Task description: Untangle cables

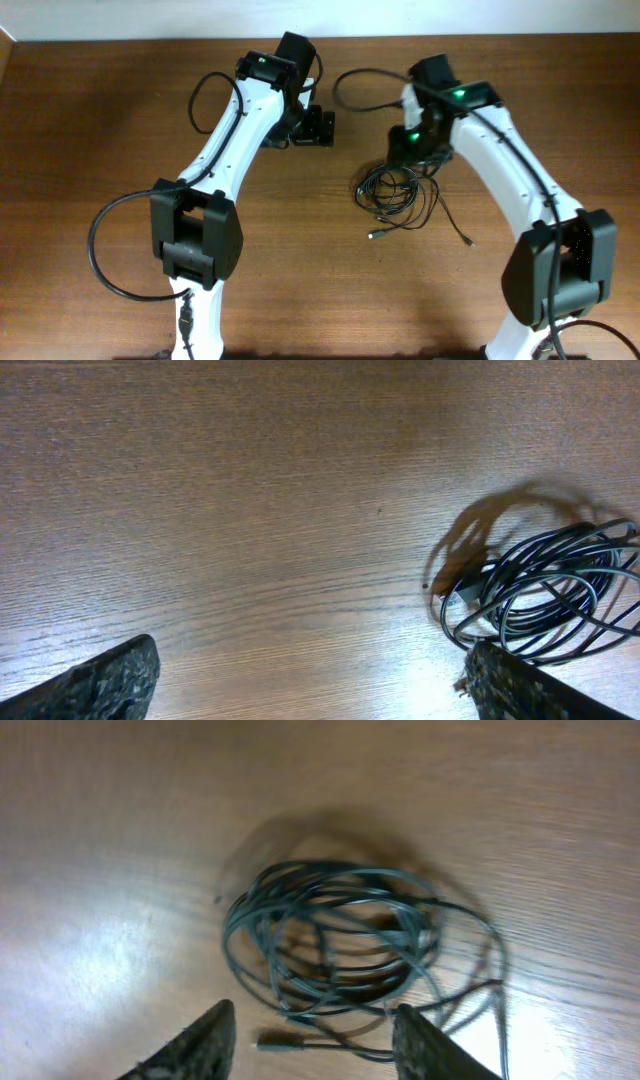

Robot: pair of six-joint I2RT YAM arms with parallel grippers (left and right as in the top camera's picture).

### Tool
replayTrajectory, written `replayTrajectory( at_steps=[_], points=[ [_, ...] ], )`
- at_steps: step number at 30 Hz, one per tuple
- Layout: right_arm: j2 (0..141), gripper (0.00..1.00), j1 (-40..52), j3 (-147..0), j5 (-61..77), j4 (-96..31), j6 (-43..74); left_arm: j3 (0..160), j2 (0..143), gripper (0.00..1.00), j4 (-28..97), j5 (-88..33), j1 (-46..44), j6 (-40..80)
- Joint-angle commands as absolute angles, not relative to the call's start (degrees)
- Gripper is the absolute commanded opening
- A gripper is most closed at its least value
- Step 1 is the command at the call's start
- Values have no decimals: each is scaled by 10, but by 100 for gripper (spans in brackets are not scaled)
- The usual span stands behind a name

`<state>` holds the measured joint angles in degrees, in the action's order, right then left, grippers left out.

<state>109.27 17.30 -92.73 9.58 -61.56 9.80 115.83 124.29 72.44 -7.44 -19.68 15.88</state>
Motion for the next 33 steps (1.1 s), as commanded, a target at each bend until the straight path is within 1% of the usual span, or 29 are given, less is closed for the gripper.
replayTrajectory(
  at_steps=[1, 3, 4, 7, 9, 13, 16, 18, 22, 23, 24, 27, 31, 32, 33],
  points=[
    [1105, 41, 203, -920, 74, -599, 44, 1163, 1233, 99, 726, -70, -194, 158],
    [1113, 40, 213, -917, 72, -586, -26, 1163, 1233, 99, 725, -70, -194, 158],
    [1119, 35, 215, -912, 72, -580, -43, 1163, 1233, 99, 726, -70, -194, 158],
    [1141, 35, 214, -885, 69, -538, -46, 1163, 1233, 99, 726, -70, -194, 158],
    [1153, 35, 214, -870, 70, -514, -73, 1163, 1233, 99, 725, -70, -194, 158],
    [1158, 35, 213, -831, 70, -449, -73, 1163, 1233, 99, 726, -70, -194, 158],
    [1158, 29, 213, -806, 70, -411, -73, 1163, 1233, 99, 726, -70, -194, 158],
    [1158, 29, 213, -801, 66, -413, -73, 1163, 1233, 99, 726, -70, -194, 158],
    [1158, 31, 213, -801, 53, -402, -73, 1163, 1233, 99, 725, -70, -194, 158],
    [1158, 37, 213, -801, 53, -396, -73, 1163, 1233, 99, 725, -70, -194, 158],
    [1158, 39, 213, -801, 53, -392, -73, 1163, 1233, 99, 726, -70, -194, 158],
    [1158, 42, 213, -801, 53, -396, -73, 1163, 1233, 99, 726, -70, -194, 158],
    [1158, 42, 213, -801, 53, -425, -73, 1163, 1233, 99, 725, -70, -194, 158],
    [1158, 41, 213, -801, 53, -433, -73, 1163, 1233, 99, 726, -70, -194, 158],
    [1158, 38, 213, -801, 53, -436, -73, 1163, 1233, 99, 726, -70, -194, 158]
  ],
)
